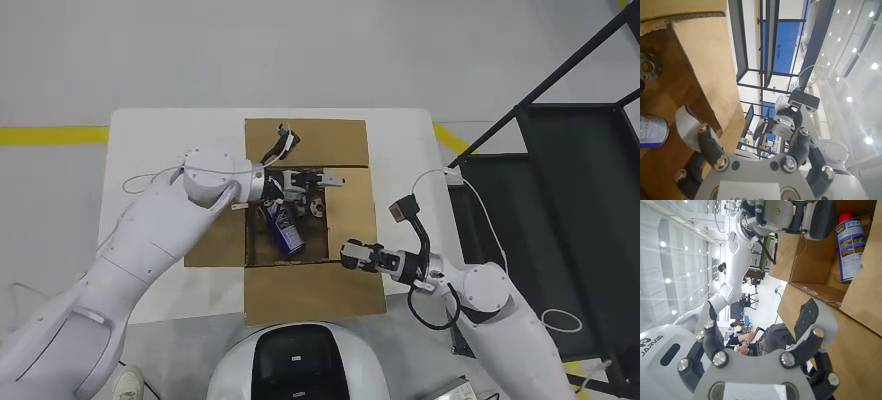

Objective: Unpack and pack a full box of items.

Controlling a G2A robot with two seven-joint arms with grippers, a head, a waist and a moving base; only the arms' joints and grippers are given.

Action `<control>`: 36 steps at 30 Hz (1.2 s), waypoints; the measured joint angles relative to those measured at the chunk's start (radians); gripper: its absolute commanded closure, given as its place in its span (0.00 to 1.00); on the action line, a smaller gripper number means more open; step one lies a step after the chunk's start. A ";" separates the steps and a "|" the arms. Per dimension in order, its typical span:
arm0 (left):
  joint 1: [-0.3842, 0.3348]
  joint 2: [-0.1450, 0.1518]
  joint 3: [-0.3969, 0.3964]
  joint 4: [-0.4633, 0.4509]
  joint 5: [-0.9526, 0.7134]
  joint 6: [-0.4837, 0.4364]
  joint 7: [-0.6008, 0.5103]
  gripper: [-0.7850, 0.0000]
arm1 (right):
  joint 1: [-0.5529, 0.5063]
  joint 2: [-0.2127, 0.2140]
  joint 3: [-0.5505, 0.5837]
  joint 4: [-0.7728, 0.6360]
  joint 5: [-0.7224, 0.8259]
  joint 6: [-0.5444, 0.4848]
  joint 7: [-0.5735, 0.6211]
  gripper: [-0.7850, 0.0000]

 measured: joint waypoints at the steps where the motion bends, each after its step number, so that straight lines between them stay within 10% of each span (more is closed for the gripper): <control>1: -0.004 -0.014 0.013 0.032 -0.007 -0.025 0.010 0.00 | -0.002 0.000 0.000 0.000 -0.001 0.000 -0.001 0.00; 22: -0.052 -0.199 0.063 0.423 -0.141 -0.435 0.026 0.00 | -0.013 0.012 -0.032 -0.016 -0.055 0.069 0.051 0.00; 36: -0.053 -0.273 0.024 0.435 -0.341 -0.433 -0.165 0.00 | -0.056 0.021 -0.002 -0.089 -0.108 0.080 -0.001 0.00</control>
